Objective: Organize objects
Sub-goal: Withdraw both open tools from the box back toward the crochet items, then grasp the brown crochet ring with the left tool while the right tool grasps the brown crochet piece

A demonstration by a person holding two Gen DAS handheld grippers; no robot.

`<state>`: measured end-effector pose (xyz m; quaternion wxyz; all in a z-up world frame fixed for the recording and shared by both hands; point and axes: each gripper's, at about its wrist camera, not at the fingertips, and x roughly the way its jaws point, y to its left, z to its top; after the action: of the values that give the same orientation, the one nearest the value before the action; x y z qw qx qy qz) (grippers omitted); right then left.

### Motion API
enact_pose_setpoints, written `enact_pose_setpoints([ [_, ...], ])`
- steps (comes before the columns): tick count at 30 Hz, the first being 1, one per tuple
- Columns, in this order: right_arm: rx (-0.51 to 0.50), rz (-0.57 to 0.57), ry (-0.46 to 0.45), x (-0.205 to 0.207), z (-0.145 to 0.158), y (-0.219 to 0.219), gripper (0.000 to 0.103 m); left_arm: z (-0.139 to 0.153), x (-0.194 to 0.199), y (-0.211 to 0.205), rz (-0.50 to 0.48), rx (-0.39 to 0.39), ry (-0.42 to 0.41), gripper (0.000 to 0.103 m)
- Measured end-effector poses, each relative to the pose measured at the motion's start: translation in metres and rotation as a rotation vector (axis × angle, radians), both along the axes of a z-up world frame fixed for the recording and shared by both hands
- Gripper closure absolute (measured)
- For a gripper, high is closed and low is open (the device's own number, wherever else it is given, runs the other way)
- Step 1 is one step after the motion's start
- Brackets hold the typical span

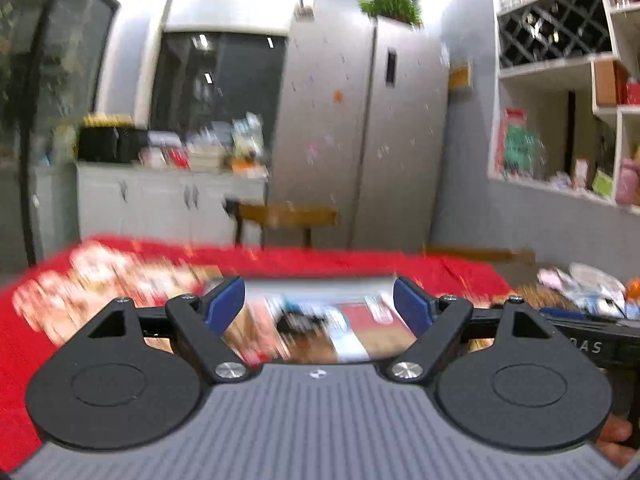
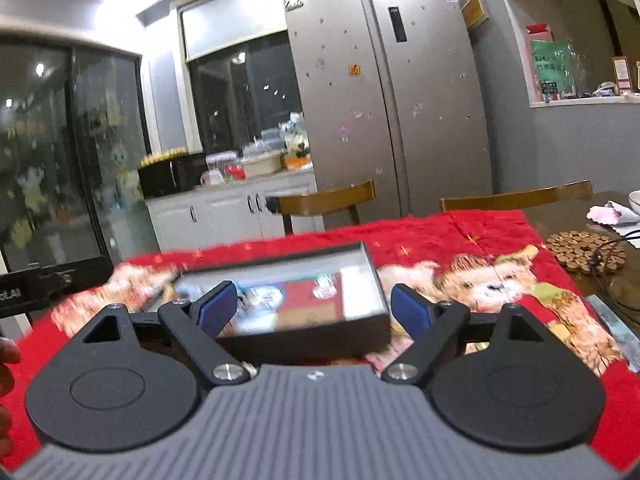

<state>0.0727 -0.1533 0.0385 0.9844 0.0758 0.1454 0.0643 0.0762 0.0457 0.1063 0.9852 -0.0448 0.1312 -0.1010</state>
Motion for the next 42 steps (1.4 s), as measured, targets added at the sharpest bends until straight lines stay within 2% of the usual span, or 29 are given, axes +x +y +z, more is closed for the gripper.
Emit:
enact_pose_setpoints([
  [3, -0.018, 0.027, 0.028, 0.002, -0.014, -0.002, 0.013, -0.024, 0.009, -0.014, -0.023, 0.002, 0.069, 0.018],
  [8, -0.057, 0.049, 0.056, 0.009, -0.032, 0.000, 0.013, -0.057, 0.016, -0.037, -0.025, 0.120, 0.095, 0.019],
  [11, -0.082, 0.052, 0.079, 0.013, -0.043, 0.001, 0.013, -0.069, 0.025, -0.042, -0.043, 0.113, 0.127, 0.020],
  [16, -0.018, 0.079, 0.179, 0.026, -0.051, -0.008, 0.014, -0.087, 0.041, -0.048, -0.043, 0.103, 0.199, 0.039],
  [23, -0.005, 0.112, 0.232, 0.034, -0.056, -0.008, 0.014, -0.093, 0.054, -0.051, -0.045, 0.097, 0.234, 0.049],
  [26, -0.003, 0.110, 0.246, 0.037, -0.057, -0.007, 0.016, -0.094, 0.057, -0.052, -0.029, 0.104, 0.253, 0.063],
  [29, 0.018, 0.104, 0.268, 0.041, -0.059, -0.011, 0.019, -0.094, 0.057, -0.048, -0.025, 0.086, 0.256, 0.068],
  [36, 0.022, 0.108, 0.300, 0.045, -0.062, -0.011, 0.025, -0.093, 0.046, -0.041, 0.001, 0.063, 0.238, 0.071],
  [39, 0.036, 0.116, 0.301, 0.045, -0.062, -0.012, 0.033, -0.092, 0.044, -0.041, 0.018, 0.067, 0.228, 0.071],
  [42, 0.036, 0.122, 0.304, 0.045, -0.062, -0.012, 0.049, -0.091, 0.040, -0.042, 0.027, 0.070, 0.210, 0.071],
])
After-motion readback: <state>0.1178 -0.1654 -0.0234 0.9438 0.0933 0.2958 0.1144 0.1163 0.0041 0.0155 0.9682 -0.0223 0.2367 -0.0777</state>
